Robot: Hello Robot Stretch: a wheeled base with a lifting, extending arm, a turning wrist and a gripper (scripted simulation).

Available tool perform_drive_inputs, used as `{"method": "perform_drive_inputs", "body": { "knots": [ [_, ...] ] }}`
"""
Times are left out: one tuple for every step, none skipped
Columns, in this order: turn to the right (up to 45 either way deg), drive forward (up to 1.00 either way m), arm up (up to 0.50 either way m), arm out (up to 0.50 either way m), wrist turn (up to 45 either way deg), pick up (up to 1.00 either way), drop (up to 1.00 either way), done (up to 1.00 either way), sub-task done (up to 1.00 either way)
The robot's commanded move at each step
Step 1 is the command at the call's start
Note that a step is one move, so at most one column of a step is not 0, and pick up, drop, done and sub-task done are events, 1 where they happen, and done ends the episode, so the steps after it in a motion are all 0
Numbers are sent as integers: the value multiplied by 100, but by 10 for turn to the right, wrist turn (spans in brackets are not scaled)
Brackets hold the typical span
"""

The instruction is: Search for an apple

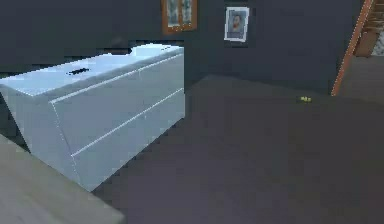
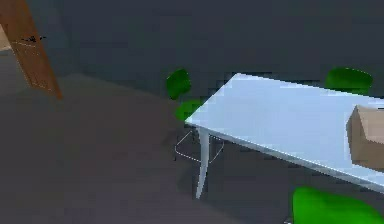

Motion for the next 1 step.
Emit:
{"method": "perform_drive_inputs", "body": {
  "knots": [
    [390, 0, 0, 0, 0, 0, 0, 0, 0]
  ]
}}
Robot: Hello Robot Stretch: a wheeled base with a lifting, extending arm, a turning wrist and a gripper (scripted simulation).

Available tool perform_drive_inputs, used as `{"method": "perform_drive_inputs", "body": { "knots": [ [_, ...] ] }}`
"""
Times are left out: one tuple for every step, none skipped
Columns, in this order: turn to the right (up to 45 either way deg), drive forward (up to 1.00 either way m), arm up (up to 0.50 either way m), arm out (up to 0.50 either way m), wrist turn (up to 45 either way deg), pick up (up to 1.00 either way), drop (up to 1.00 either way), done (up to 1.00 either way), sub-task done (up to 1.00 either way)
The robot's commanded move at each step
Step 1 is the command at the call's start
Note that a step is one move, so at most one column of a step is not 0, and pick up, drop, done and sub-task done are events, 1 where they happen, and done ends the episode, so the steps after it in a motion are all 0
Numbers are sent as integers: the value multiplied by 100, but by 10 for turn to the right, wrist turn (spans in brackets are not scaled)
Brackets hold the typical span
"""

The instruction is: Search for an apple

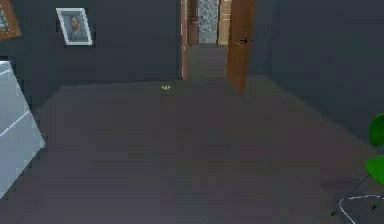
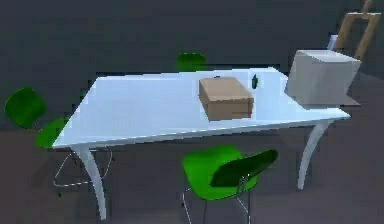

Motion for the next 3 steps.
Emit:
{"method": "perform_drive_inputs", "body": {
  "knots": [
    [0, 100, 0, 0, 0, 0, 0, 0, 0],
    [0, 100, 0, 0, 0, 0, 0, 0, 0],
    [30, 0, 0, 0, 0, 0, 0, 0, 0]
  ]
}}
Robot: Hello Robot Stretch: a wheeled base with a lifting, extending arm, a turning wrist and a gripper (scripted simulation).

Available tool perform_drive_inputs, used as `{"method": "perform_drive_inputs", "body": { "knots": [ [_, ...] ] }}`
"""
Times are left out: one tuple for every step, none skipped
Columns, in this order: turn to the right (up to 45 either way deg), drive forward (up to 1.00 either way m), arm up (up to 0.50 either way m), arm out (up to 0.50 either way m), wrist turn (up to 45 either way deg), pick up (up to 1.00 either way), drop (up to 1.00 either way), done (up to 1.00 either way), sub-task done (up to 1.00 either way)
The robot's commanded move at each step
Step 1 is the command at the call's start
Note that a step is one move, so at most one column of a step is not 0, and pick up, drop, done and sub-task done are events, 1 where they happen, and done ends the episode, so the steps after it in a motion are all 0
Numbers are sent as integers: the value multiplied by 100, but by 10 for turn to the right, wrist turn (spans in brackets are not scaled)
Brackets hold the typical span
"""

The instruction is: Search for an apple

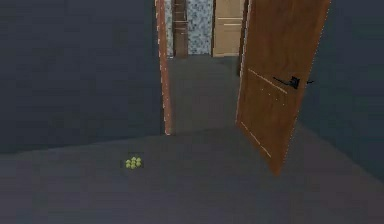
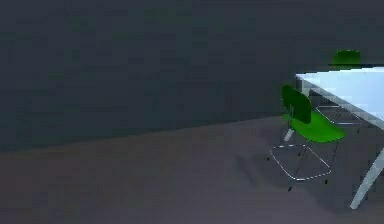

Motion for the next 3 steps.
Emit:
{"method": "perform_drive_inputs", "body": {
  "knots": [
    [0, 100, 0, 0, 0, 0, 0, 0, 0],
    [0, 100, 0, 0, 0, 0, 0, 0, 0],
    [30, 0, 0, 0, 0, 0, 0, 0, 0]
  ]
}}
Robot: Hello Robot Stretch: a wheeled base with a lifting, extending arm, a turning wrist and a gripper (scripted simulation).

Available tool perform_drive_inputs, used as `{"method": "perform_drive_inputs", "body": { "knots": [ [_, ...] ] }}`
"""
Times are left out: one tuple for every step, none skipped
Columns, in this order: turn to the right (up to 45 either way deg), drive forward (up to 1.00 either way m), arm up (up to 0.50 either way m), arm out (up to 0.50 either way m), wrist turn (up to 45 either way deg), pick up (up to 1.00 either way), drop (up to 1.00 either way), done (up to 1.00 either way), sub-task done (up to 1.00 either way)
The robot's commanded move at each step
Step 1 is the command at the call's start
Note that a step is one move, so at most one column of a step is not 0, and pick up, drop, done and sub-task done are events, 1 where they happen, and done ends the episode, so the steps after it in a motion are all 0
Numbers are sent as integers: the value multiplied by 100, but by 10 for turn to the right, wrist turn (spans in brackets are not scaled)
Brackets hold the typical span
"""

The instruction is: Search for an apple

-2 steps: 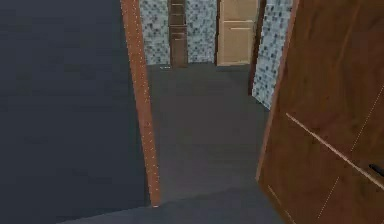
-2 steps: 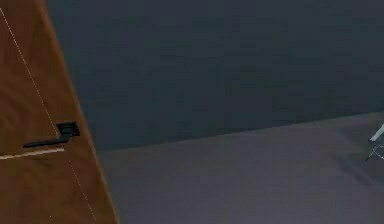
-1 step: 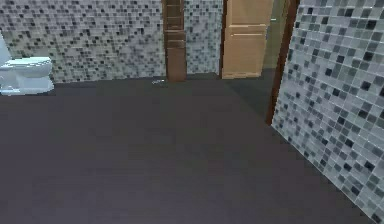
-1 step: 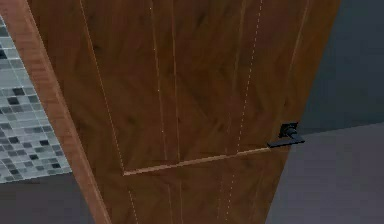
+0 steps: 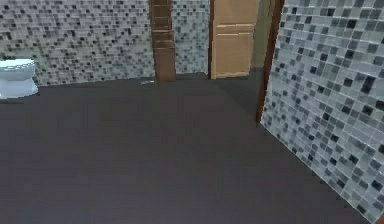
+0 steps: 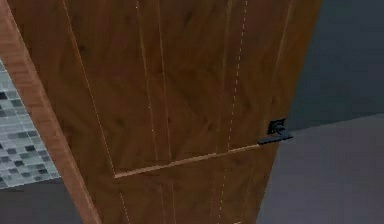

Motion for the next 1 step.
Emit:
{"method": "perform_drive_inputs", "body": {
  "knots": [
    [0, 40, 0, 0, 0, 0, 0, 0, 0]
  ]
}}
